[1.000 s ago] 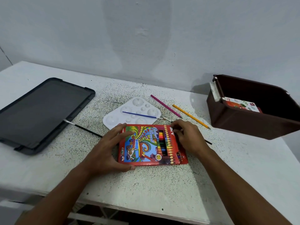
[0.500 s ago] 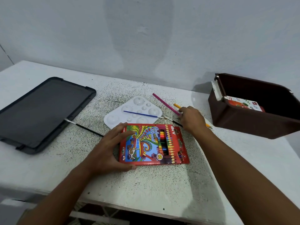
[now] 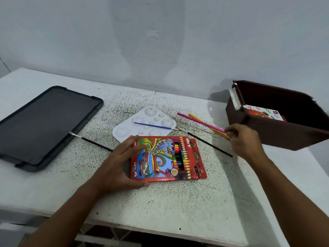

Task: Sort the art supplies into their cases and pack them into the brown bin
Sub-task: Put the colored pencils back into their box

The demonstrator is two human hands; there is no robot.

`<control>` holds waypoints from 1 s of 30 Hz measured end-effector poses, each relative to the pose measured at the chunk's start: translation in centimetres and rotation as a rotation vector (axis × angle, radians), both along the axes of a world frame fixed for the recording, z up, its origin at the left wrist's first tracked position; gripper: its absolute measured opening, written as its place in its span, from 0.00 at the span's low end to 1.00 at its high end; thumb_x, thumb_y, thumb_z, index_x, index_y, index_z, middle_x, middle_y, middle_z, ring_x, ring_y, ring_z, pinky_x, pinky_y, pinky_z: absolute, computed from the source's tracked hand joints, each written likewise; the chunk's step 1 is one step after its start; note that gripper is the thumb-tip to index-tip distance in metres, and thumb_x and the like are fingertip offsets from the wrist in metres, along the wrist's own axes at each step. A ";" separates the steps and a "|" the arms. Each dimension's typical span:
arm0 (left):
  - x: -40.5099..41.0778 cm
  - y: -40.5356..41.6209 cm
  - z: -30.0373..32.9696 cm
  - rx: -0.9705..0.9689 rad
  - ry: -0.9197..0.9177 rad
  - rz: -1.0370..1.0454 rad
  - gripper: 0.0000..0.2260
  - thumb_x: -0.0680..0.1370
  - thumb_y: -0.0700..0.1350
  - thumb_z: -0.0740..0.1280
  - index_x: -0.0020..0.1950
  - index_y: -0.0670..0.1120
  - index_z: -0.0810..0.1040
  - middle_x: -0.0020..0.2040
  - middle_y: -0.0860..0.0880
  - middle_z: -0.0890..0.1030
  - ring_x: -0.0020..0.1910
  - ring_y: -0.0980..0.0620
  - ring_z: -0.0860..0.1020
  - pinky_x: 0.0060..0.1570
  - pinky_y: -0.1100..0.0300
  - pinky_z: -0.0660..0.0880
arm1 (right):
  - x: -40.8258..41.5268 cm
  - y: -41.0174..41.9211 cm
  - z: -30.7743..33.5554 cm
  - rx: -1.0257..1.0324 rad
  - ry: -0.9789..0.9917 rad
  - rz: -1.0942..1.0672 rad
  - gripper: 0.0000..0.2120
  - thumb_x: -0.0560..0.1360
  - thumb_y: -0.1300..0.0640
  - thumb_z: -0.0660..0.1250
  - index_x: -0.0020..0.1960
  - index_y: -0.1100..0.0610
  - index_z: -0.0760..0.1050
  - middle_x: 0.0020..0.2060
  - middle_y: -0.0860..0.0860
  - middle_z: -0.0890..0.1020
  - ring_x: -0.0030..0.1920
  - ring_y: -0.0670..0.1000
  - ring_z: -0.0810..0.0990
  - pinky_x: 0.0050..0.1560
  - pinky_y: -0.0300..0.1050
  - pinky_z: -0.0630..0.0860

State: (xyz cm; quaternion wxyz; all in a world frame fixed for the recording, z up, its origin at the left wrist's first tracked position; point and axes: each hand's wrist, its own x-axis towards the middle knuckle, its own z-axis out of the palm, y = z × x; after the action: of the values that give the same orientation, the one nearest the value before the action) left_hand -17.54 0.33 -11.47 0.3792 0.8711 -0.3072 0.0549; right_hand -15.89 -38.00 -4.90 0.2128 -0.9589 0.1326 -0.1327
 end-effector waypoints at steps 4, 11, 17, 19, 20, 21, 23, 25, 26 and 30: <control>0.0 0.0 0.1 -0.002 -0.005 -0.002 0.42 0.59 0.67 0.76 0.70 0.61 0.66 0.76 0.57 0.58 0.75 0.58 0.56 0.68 0.55 0.63 | -4.0 -3.1 0.0 -0.088 0.044 0.001 0.06 0.76 0.62 0.67 0.49 0.56 0.82 0.46 0.54 0.80 0.43 0.52 0.74 0.43 0.44 0.66; 0.1 0.0 0.2 0.005 0.002 -0.006 0.42 0.59 0.67 0.75 0.70 0.62 0.65 0.76 0.54 0.60 0.75 0.57 0.56 0.70 0.56 0.61 | -5.3 -4.1 -0.8 -0.141 0.092 0.085 0.07 0.74 0.65 0.69 0.46 0.55 0.82 0.41 0.53 0.80 0.42 0.53 0.74 0.42 0.44 0.67; 0.0 0.0 0.1 0.001 0.009 0.006 0.42 0.58 0.66 0.76 0.70 0.60 0.66 0.76 0.54 0.60 0.75 0.56 0.56 0.70 0.51 0.63 | -3.3 -0.9 -1.7 -0.108 0.101 0.226 0.06 0.75 0.63 0.68 0.48 0.55 0.82 0.42 0.50 0.79 0.45 0.52 0.75 0.43 0.44 0.67; 0.0 0.1 0.1 0.005 0.017 0.010 0.42 0.58 0.66 0.76 0.70 0.60 0.67 0.76 0.55 0.59 0.75 0.56 0.56 0.70 0.50 0.64 | -2.4 0.8 -2.0 -0.096 0.084 0.298 0.07 0.75 0.63 0.68 0.49 0.55 0.82 0.43 0.50 0.80 0.46 0.51 0.76 0.44 0.43 0.68; 0.0 0.1 0.1 0.007 0.019 0.012 0.43 0.58 0.65 0.77 0.70 0.59 0.67 0.76 0.55 0.59 0.75 0.57 0.56 0.70 0.50 0.64 | -2.0 1.7 -2.1 -0.088 0.070 0.327 0.07 0.75 0.63 0.68 0.50 0.55 0.81 0.44 0.49 0.80 0.46 0.50 0.75 0.44 0.43 0.68; 0.0 0.1 0.1 0.008 0.022 0.014 0.43 0.58 0.64 0.77 0.70 0.59 0.68 0.76 0.55 0.59 0.75 0.57 0.56 0.70 0.51 0.64 | -1.7 2.5 -2.1 -0.077 0.060 0.346 0.07 0.75 0.63 0.67 0.50 0.55 0.81 0.44 0.49 0.81 0.46 0.49 0.75 0.44 0.43 0.67; -0.1 0.1 0.2 0.010 0.023 0.016 0.43 0.58 0.64 0.77 0.71 0.58 0.68 0.76 0.55 0.59 0.75 0.58 0.56 0.70 0.51 0.64 | -1.2 3.9 -2.2 -0.034 0.053 0.360 0.07 0.75 0.64 0.67 0.50 0.55 0.80 0.44 0.48 0.81 0.47 0.48 0.75 0.44 0.44 0.69; -0.1 0.1 0.2 0.012 0.023 0.013 0.43 0.58 0.65 0.77 0.71 0.58 0.67 0.76 0.55 0.59 0.75 0.57 0.56 0.70 0.52 0.63 | -0.9 4.8 -2.4 0.010 0.056 0.370 0.07 0.76 0.64 0.66 0.49 0.55 0.79 0.44 0.47 0.80 0.48 0.49 0.75 0.47 0.45 0.72; -0.1 0.1 0.2 0.012 0.024 0.013 0.43 0.58 0.66 0.76 0.71 0.58 0.67 0.76 0.55 0.58 0.75 0.57 0.56 0.70 0.52 0.63 | -0.8 5.1 -2.6 0.023 0.051 0.377 0.07 0.76 0.65 0.66 0.49 0.55 0.79 0.45 0.48 0.80 0.48 0.49 0.76 0.48 0.46 0.72; -0.2 0.0 0.4 0.004 0.030 0.020 0.43 0.58 0.67 0.76 0.70 0.58 0.68 0.76 0.55 0.58 0.75 0.58 0.56 0.70 0.53 0.63 | -0.7 5.3 -3.2 0.042 0.017 0.393 0.09 0.76 0.65 0.65 0.50 0.54 0.79 0.46 0.48 0.81 0.48 0.47 0.76 0.46 0.43 0.71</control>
State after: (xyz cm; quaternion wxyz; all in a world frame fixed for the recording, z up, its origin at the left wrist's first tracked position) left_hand -17.74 0.34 -11.08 0.3814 0.8756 -0.2928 0.0453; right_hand -16.61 -32.71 -8.05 0.2532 -0.9628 -0.0528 -0.0777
